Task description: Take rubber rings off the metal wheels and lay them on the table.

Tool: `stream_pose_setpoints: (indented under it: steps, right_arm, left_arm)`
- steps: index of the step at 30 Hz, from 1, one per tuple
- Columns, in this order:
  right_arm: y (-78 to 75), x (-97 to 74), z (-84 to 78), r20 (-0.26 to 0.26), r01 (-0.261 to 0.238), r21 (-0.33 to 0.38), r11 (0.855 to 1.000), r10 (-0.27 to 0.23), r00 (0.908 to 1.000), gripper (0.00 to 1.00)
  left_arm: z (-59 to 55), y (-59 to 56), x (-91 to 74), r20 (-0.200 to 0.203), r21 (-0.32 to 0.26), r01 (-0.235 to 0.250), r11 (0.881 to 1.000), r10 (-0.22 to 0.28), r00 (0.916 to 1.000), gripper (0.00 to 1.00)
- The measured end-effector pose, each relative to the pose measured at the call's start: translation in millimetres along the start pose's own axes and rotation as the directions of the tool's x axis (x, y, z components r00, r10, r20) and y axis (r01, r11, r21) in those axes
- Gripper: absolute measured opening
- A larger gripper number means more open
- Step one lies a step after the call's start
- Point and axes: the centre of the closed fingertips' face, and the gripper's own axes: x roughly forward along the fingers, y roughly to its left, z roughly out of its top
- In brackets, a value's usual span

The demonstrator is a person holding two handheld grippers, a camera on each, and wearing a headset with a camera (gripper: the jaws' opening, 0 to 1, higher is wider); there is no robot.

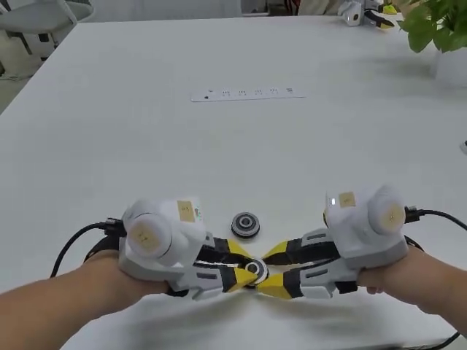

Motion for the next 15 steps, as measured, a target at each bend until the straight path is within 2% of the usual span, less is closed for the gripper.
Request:
stream_pose_setpoints:
  steps: [15]
  right_arm:
    - [0.2, -2.9, -1.7, -0.001, 0.006, 0.018, 1.0, -0.006, 1.0, 0.2]
  left_arm:
    - [-1.3, 1.0, 1.1, -0.001, 0.009, -0.013, 1.0, 0.013, 0.9999, 0.13]
